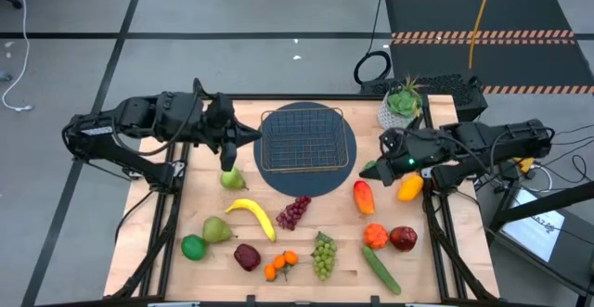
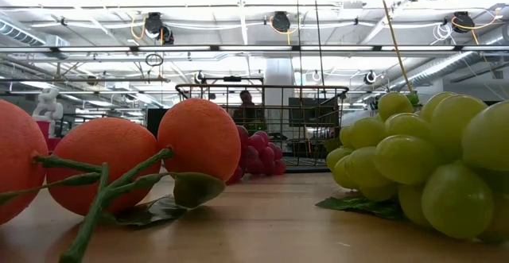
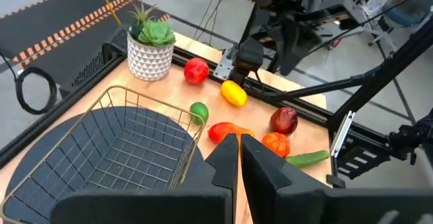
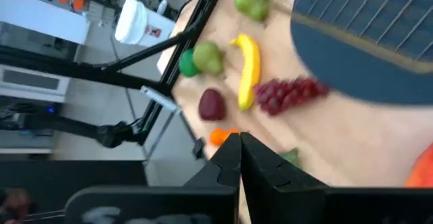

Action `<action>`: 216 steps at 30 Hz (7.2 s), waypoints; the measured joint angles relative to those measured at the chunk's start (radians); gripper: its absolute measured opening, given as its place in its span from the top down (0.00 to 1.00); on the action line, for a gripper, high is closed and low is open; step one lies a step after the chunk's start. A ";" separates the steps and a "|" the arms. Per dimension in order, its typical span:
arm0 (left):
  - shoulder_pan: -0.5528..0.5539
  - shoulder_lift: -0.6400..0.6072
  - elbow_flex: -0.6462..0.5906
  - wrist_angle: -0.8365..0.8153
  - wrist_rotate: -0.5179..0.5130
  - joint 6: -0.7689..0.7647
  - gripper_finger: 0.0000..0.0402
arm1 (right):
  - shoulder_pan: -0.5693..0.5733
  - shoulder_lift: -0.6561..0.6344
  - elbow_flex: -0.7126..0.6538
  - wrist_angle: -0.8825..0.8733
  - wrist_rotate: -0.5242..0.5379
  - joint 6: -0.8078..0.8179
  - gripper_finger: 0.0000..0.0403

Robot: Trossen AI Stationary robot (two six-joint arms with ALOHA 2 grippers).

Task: Build produce basket
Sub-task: Put the right dark red apple into the wire basket

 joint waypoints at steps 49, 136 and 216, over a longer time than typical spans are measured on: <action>-0.144 0.127 0.000 -0.002 -0.003 -0.185 0.95 | 0.482 0.120 0.000 -0.410 0.044 -0.164 0.35; -0.143 0.154 -0.001 -0.005 0.000 0.022 0.92 | 0.505 -0.027 -0.532 0.242 -0.195 0.566 0.30; 0.063 0.381 -0.001 0.763 0.377 0.170 0.70 | 0.251 -0.075 -0.532 1.390 0.544 -0.602 0.30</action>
